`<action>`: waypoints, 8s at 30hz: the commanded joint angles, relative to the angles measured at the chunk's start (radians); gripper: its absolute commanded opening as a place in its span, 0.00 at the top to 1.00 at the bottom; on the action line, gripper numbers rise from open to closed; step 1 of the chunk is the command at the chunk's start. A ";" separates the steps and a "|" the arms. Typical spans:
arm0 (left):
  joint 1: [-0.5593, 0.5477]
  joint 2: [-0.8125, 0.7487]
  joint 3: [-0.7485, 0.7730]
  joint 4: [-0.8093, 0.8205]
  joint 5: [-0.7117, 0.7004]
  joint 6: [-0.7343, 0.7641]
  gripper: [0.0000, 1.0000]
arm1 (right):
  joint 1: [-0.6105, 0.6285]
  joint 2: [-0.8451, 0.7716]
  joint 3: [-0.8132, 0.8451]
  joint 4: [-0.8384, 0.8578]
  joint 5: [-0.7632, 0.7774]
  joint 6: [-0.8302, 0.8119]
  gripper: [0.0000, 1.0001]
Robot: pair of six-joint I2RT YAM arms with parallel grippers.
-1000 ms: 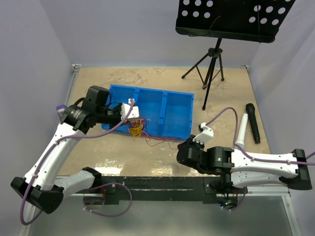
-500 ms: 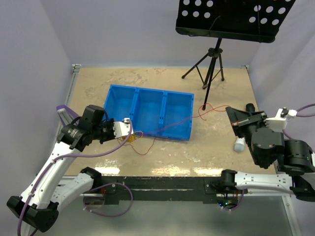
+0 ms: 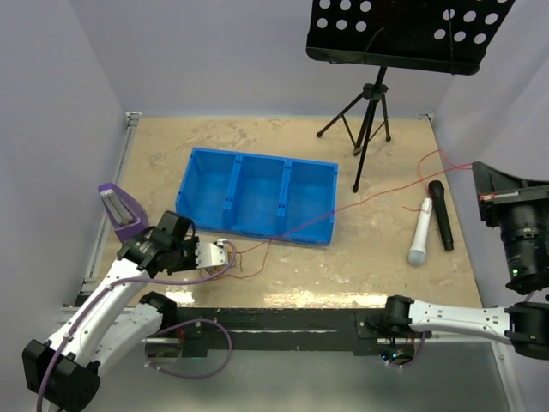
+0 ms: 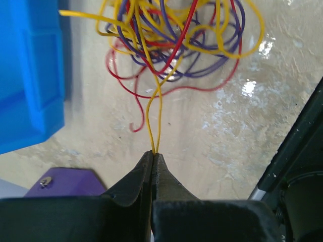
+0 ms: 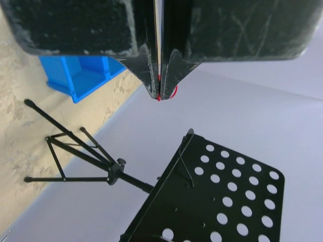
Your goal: Untangle the cables
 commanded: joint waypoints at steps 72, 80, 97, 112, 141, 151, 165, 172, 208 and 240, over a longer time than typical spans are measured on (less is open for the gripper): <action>0.004 -0.029 0.000 0.169 0.082 -0.077 1.00 | 0.082 0.506 0.219 1.548 -0.208 -1.602 1.00; 0.004 -0.030 0.014 0.165 0.102 -0.088 1.00 | 0.077 0.646 0.327 1.582 -0.258 -1.625 1.00; 0.004 -0.059 -0.014 0.158 0.102 -0.094 1.00 | -0.115 0.704 0.287 1.521 -0.366 -1.494 1.00; 0.004 -0.075 -0.012 0.152 0.110 -0.094 1.00 | -0.257 0.730 0.077 1.400 -0.449 -1.261 1.00; 0.004 -0.050 0.031 0.130 0.148 -0.105 1.00 | -0.329 0.663 -0.406 1.012 -0.488 -0.661 1.00; 0.004 -0.041 0.051 0.136 0.160 -0.114 1.00 | -0.366 0.821 -0.455 0.880 -0.585 -0.434 1.00; 0.003 -0.027 0.071 0.139 0.177 -0.119 1.00 | -0.401 0.957 -0.532 0.726 -0.588 -0.231 1.00; 0.003 -0.018 0.095 0.130 0.188 -0.125 1.00 | -0.423 0.893 -0.491 0.737 -0.659 -0.294 0.27; 0.004 0.013 0.040 0.179 0.170 -0.153 1.00 | 0.040 1.014 -0.825 1.386 -1.137 -0.591 0.29; 0.004 0.033 0.238 0.205 -0.016 -0.208 1.00 | 0.109 0.298 -1.063 0.957 -0.806 -0.306 1.00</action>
